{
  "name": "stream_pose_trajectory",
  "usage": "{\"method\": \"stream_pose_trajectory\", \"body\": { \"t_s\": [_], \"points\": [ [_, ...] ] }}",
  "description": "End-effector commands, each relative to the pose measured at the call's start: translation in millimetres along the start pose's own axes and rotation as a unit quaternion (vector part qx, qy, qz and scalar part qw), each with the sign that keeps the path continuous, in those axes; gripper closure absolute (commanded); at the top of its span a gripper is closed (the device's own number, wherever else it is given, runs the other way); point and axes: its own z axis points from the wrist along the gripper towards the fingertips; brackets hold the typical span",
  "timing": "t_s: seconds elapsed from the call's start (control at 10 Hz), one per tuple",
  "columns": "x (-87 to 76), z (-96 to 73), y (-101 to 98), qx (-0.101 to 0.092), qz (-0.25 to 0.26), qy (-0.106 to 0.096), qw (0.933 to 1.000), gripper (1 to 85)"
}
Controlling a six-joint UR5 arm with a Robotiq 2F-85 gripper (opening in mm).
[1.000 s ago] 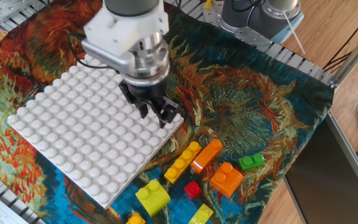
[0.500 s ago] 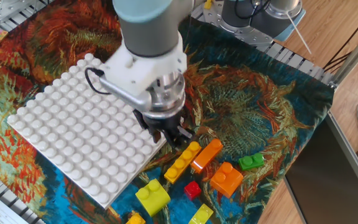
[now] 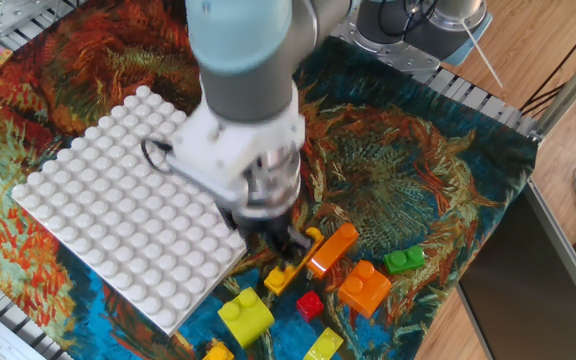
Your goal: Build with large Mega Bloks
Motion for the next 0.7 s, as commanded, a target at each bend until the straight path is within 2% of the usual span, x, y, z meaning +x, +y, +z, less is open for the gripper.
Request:
{"method": "stream_pose_trajectory", "body": {
  "t_s": [0.0, 0.2, 0.3, 0.4, 0.5, 0.6],
  "points": [
    [-21.7, 15.1, 16.2, 0.002, 0.025, -0.01, 0.9996, 34.7],
    [-17.2, 15.2, 12.4, 0.009, 0.034, -0.002, 0.9994, 34.7],
    [-18.7, 15.1, 12.0, 0.01, 0.031, -0.005, 0.9995, 29.3],
    [-24.4, 15.1, 20.4, -0.007, 0.037, -0.015, 0.9992, 22.3],
    [-41.4, 24.3, 37.5, -0.013, 0.053, -0.028, 0.9981, 18.7],
    [-50.5, 32.1, 47.8, -0.009, 0.067, -0.028, 0.9973, 18.3]
  ]
}}
